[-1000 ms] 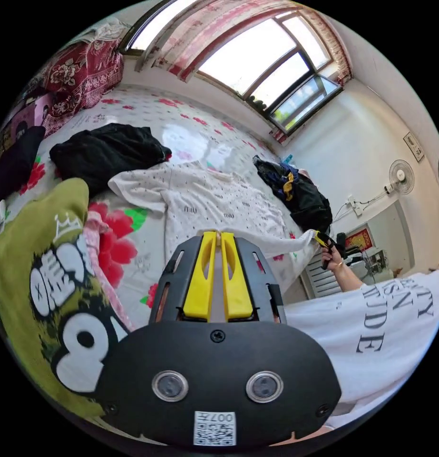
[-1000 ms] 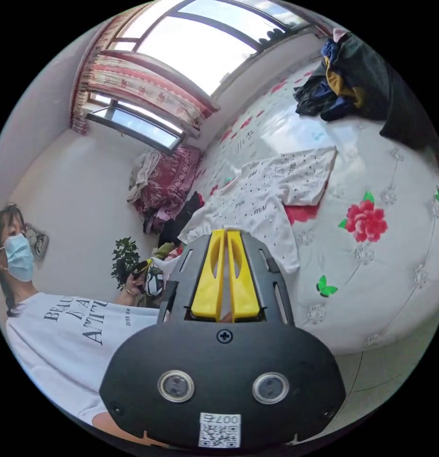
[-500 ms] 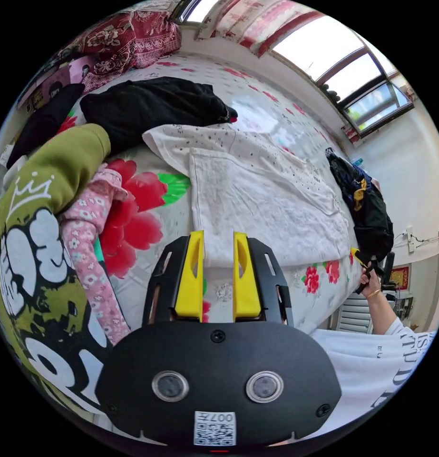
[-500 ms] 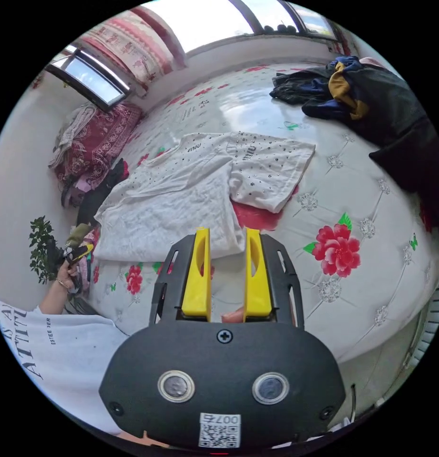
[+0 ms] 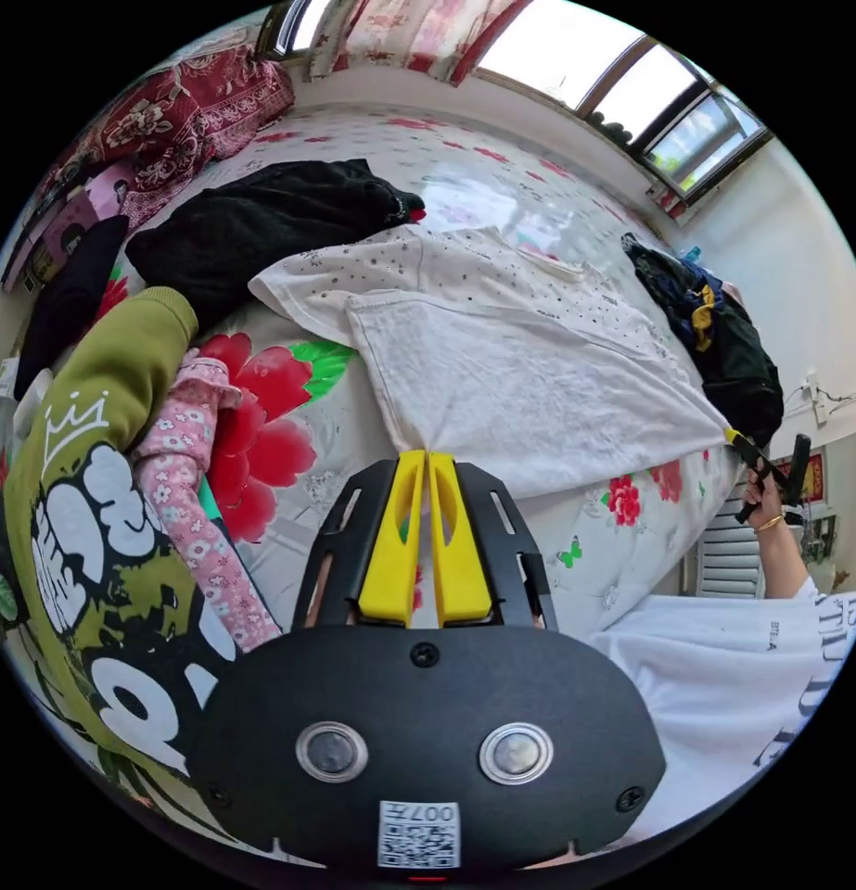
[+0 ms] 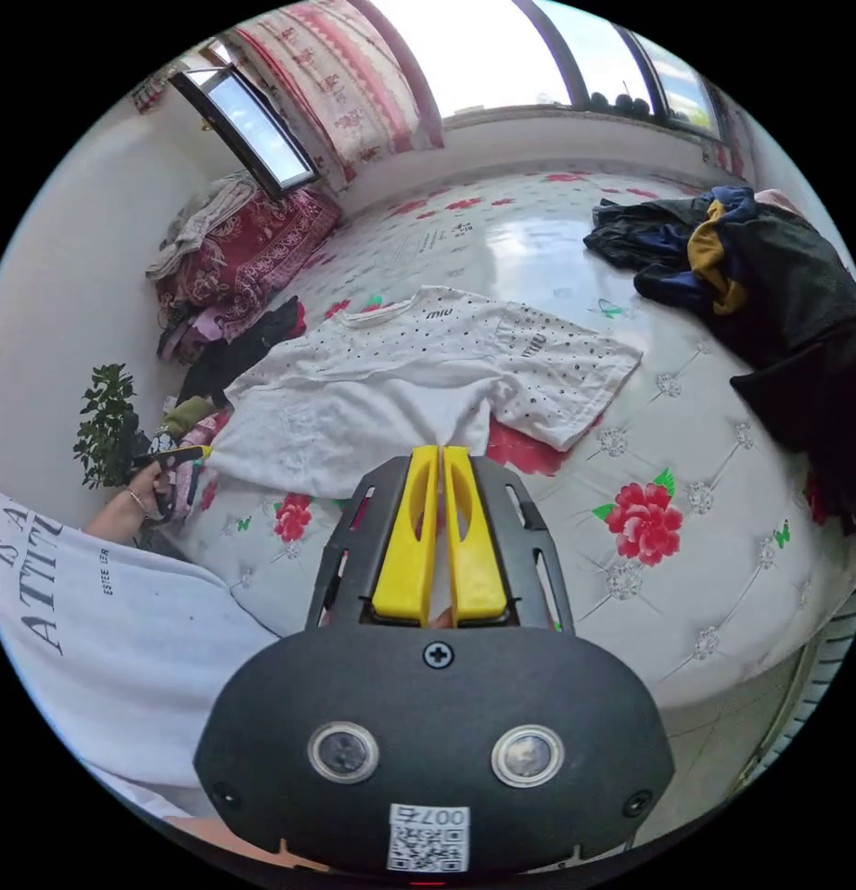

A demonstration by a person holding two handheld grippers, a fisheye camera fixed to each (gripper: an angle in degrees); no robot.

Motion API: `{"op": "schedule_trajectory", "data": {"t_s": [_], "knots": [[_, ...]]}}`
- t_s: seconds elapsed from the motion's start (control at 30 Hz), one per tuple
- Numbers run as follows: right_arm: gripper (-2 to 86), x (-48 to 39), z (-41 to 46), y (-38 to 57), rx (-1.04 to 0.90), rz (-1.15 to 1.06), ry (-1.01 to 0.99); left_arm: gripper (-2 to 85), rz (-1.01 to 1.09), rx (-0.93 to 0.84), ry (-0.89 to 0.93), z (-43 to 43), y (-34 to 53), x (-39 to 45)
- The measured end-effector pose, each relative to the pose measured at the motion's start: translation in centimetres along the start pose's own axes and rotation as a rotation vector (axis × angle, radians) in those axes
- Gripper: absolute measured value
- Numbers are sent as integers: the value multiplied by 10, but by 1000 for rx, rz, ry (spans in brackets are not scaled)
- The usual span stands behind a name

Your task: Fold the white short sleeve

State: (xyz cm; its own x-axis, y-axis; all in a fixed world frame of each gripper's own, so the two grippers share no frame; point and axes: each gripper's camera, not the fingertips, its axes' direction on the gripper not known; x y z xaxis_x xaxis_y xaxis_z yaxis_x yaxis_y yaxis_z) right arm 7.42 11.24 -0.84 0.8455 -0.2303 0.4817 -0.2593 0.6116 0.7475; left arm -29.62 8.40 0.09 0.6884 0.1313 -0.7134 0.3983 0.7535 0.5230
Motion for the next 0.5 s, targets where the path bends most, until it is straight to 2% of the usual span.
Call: {"op": "schedule_trajectory", "data": {"t_s": [0.17, 0.3, 0.37, 0.5], "knots": [[0, 13, 13, 70, -210, 70, 81, -8, 100, -188, 36, 8, 43, 6], [10, 31, 24, 107, -311, 224, 156, 1, 71, -301, 83, 35, 80, 0], [14, 24, 15, 106, -259, 218, 194, 24, -13, -254, 118, 33, 93, -16], [23, -20, 10, 75, -109, 23, 233, 61, -96, -174, 100, 11, 91, -38]]}}
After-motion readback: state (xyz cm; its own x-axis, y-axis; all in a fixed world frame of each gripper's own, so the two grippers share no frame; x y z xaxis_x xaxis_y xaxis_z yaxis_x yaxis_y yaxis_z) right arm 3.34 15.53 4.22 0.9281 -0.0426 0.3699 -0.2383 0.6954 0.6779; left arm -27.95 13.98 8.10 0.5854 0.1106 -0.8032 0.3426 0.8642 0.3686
